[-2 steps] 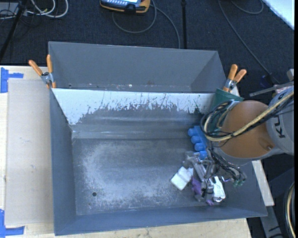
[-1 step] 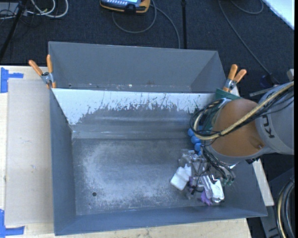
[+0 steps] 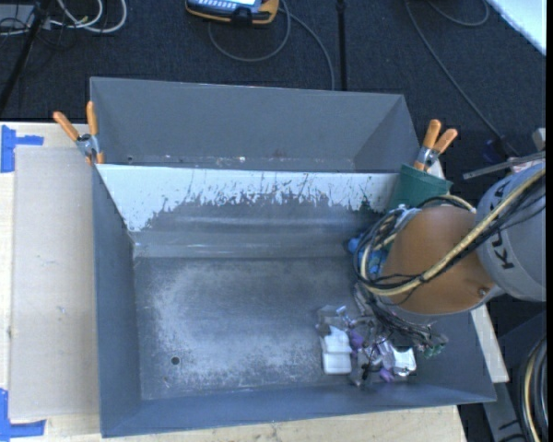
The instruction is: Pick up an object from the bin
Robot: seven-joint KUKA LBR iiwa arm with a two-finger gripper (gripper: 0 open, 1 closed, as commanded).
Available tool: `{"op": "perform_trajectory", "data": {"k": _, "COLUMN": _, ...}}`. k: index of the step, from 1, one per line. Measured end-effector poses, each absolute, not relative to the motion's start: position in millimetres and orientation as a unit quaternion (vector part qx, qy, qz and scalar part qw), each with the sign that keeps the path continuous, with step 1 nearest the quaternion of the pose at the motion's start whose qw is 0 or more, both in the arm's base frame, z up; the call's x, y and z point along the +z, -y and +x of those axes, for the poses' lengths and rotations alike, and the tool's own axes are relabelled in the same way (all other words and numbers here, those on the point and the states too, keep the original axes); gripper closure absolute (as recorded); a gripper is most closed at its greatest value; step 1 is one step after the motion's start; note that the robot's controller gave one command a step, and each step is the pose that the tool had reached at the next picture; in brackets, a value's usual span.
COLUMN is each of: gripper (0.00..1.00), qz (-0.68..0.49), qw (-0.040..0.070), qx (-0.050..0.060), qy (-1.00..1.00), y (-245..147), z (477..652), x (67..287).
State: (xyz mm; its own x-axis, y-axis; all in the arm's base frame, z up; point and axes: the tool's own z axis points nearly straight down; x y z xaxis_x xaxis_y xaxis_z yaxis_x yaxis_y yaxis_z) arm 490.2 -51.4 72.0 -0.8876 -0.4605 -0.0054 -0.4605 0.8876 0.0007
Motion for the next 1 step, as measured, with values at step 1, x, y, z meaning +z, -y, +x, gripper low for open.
{"op": "perform_trajectory", "data": {"k": 1, "gripper": 1.0, "qz": -0.237, "qw": 0.003, "qx": 0.001, "qy": -0.971, "y": 51.4, "z": 490.2, "x": 72.0}}
